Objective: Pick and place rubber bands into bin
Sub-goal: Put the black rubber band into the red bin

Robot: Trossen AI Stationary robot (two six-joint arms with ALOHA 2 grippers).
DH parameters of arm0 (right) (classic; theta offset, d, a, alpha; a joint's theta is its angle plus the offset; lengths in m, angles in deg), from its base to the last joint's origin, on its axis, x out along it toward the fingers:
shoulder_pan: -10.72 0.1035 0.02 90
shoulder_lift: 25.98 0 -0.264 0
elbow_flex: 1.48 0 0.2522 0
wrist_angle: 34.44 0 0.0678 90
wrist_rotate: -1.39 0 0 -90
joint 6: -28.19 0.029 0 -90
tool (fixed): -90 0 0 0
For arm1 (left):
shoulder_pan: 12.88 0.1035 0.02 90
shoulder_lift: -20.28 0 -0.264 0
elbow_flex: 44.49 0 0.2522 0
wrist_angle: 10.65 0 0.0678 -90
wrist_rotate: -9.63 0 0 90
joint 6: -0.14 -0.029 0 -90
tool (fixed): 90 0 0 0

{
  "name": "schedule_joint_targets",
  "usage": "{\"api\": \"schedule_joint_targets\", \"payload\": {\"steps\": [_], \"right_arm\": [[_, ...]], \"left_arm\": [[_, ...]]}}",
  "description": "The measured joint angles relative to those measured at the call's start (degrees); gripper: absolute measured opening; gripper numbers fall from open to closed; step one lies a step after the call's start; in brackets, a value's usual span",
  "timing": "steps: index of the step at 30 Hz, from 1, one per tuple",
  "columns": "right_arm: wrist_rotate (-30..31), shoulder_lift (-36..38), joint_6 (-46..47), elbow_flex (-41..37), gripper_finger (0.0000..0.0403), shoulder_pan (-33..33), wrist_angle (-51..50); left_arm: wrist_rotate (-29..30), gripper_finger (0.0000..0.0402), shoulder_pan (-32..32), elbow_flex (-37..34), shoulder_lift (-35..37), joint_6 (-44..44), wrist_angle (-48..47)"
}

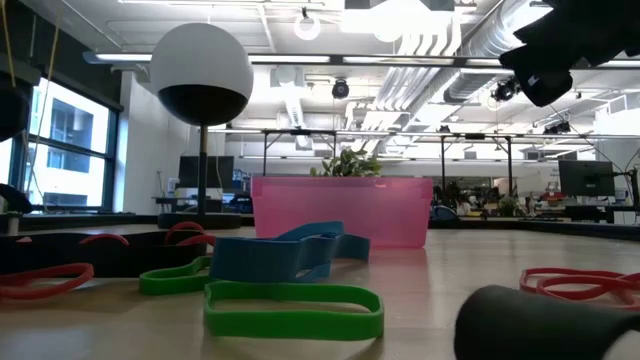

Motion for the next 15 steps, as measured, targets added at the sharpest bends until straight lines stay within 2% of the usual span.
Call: {"api": "schedule_joint_targets", "payload": {"steps": [6, 15], "right_arm": [[0.1, 0.0, 0.0, 0.0, 0.0145, -0.3, -0.7], [0.2, 0.0, 0.0, 0.0, 0.0145, -0.3, -1.2]], "left_arm": [[0.0, 0.0001, 0.0, 2.4, 0.0, -0.3, -0.6], [2.9, 0.0, 0.0, 8.6, 1.5, -1.5, -7.9]]}}
